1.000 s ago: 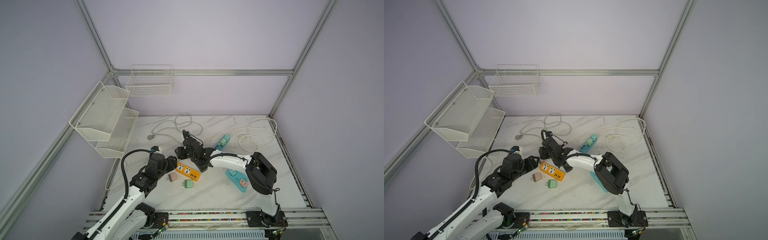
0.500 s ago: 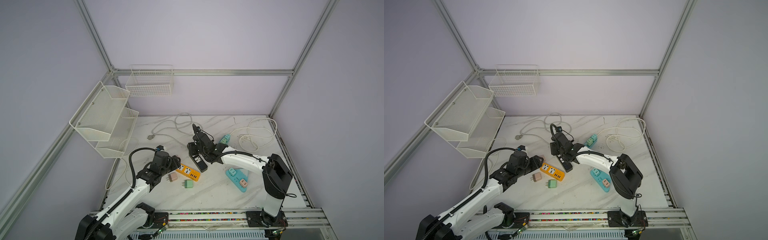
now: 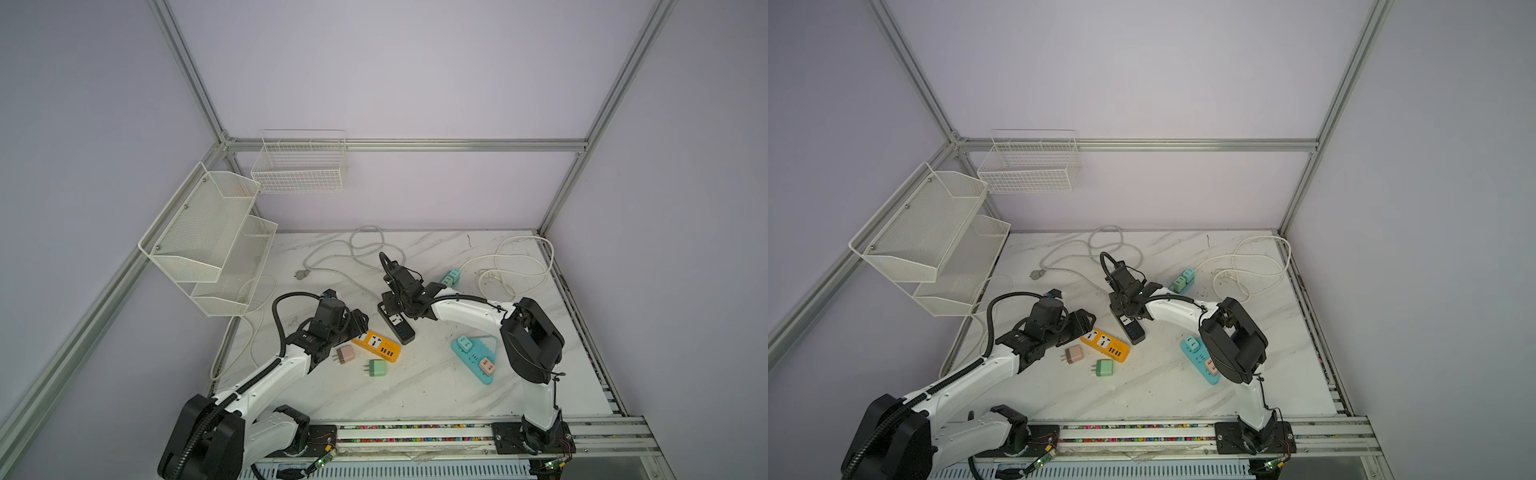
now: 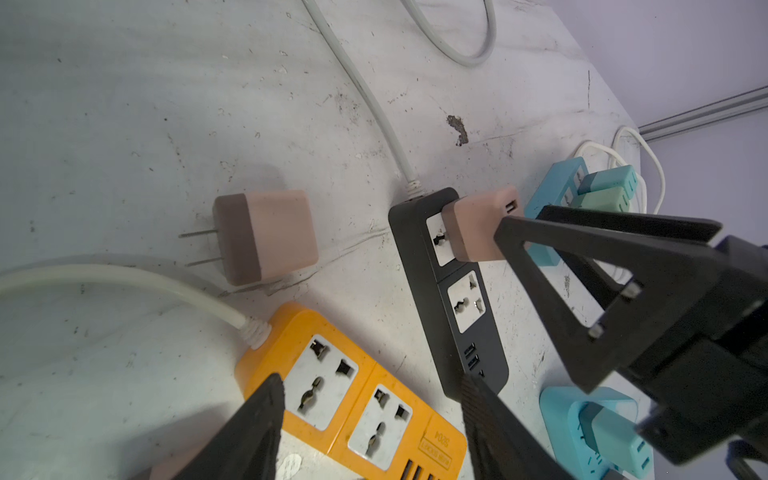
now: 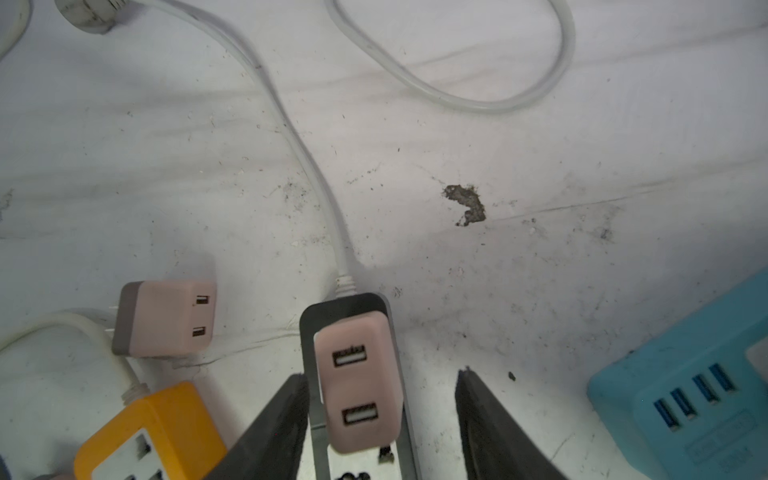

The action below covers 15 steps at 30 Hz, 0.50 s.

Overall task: Pull the plug off the socket
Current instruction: 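Move the right gripper over the remaining pink plug on the black strip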

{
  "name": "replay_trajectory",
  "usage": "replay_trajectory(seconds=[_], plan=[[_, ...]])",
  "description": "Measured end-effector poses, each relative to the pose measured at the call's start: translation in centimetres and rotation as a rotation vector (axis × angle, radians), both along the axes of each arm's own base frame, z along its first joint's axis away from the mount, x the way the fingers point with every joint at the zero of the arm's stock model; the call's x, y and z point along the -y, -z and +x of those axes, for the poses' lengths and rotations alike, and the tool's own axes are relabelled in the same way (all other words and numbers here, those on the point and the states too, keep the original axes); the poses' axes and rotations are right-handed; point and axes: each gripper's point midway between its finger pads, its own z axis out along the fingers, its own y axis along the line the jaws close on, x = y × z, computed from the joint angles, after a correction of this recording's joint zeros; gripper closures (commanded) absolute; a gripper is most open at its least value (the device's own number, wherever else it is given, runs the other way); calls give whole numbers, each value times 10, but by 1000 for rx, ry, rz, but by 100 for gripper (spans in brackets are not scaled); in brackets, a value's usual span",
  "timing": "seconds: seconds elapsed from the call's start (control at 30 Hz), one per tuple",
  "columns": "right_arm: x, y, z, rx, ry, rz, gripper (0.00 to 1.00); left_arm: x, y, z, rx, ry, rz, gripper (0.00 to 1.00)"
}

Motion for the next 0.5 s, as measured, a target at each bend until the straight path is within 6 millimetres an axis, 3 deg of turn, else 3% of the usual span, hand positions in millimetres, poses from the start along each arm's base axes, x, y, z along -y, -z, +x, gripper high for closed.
replay_trajectory(seconds=[0.5], plan=[[-7, 28, 4, -21, -54, -72, 47, 3, 1, 7, 16, -1, -8, 31]])
